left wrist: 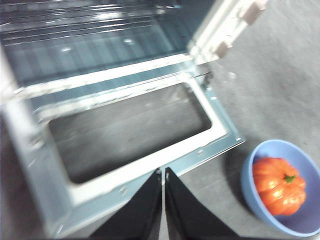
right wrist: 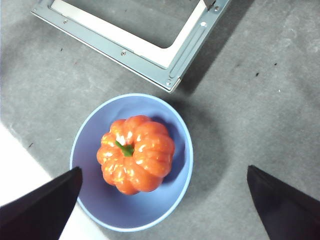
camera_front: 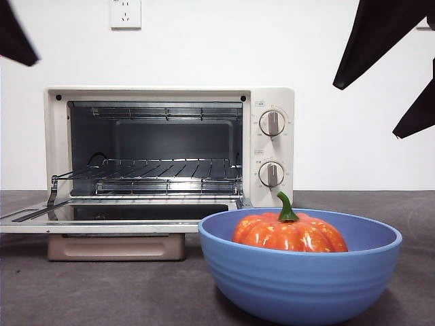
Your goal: Place pumpkin in the steamer
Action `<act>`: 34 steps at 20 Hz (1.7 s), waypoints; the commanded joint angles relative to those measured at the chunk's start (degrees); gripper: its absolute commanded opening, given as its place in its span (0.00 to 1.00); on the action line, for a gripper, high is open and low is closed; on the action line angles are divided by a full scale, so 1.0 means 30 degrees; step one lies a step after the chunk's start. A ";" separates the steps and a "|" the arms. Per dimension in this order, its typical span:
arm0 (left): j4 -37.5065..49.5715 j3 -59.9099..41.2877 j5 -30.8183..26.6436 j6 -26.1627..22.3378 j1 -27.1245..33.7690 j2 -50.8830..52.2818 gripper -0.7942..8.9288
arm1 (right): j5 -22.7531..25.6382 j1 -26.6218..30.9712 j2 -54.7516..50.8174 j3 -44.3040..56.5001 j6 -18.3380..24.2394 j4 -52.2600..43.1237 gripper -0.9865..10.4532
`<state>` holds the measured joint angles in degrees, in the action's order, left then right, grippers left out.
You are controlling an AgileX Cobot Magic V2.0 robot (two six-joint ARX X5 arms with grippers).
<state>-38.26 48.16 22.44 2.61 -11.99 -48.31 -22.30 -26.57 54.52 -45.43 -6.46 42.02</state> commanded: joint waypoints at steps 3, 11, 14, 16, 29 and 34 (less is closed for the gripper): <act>-0.0532 -0.2805 0.0211 0.0991 0.1035 0.3351 0.10 | 0.0102 -0.0080 0.0160 -0.0175 -0.0474 0.0226 0.53; -0.0903 -0.3381 0.0401 0.1515 0.1086 0.5187 0.10 | 0.0619 -0.0109 0.0561 -0.0175 -0.1180 0.0692 0.45; -0.0976 -0.3381 0.0401 0.1523 0.1086 0.5187 0.10 | 0.1166 -0.0415 0.1202 -0.0175 -0.1377 0.0743 0.41; -0.0976 -0.3381 0.0401 0.1515 0.1086 0.5187 0.10 | 0.1552 -0.0845 0.1880 -0.0175 -0.1515 0.0729 0.40; -0.0969 -0.3381 0.0401 0.1508 0.1086 0.5187 0.10 | 0.3526 -0.2142 0.6608 -0.0175 -0.1843 -0.1020 0.34; -0.0969 -0.3381 0.0386 0.1508 0.1086 0.5187 0.10 | 0.3599 -0.2208 0.7920 -0.0175 -0.1843 -0.1858 0.28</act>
<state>-41.60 37.47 23.51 7.03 -8.75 -32.56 -11.75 -32.64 77.52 -45.43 -11.44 36.88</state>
